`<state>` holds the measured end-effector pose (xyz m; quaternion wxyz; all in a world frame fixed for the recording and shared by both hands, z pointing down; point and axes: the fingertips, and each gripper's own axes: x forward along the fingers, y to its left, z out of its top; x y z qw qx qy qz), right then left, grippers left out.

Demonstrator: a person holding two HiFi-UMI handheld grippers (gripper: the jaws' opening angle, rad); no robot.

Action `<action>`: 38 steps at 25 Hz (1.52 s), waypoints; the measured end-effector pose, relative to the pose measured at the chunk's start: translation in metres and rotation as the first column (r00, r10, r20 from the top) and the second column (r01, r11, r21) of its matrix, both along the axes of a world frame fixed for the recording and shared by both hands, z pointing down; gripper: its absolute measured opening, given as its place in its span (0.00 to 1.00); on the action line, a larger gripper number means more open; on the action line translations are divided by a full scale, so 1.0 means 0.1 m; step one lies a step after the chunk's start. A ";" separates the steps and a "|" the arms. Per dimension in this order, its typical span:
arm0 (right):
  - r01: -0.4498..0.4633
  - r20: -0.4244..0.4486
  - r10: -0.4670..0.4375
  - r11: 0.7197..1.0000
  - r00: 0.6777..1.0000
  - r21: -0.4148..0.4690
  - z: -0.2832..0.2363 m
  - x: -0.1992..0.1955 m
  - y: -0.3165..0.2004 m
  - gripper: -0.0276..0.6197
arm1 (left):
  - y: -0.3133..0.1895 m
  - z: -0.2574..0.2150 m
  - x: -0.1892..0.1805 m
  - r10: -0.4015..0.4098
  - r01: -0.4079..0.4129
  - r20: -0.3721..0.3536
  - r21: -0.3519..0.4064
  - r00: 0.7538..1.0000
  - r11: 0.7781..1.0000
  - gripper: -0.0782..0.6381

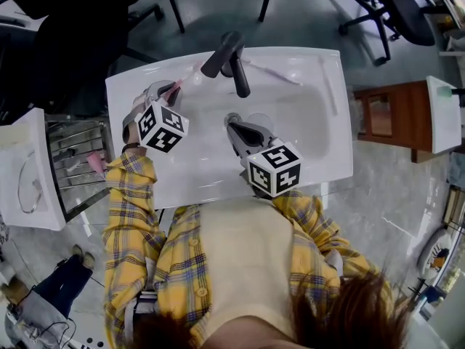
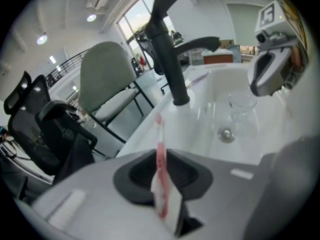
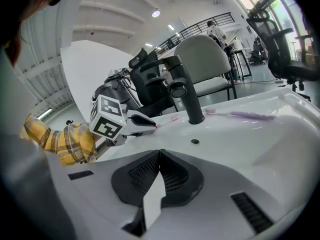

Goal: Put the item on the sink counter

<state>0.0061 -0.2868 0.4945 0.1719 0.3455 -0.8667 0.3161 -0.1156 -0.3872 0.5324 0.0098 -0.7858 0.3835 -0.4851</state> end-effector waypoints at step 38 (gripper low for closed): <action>-0.038 -0.008 0.039 0.996 0.999 0.077 -0.30 -0.13 0.37 0.06 | 0.72 -0.69 -0.07 -0.174 0.202 -0.266 0.081 0.948 0.976 0.16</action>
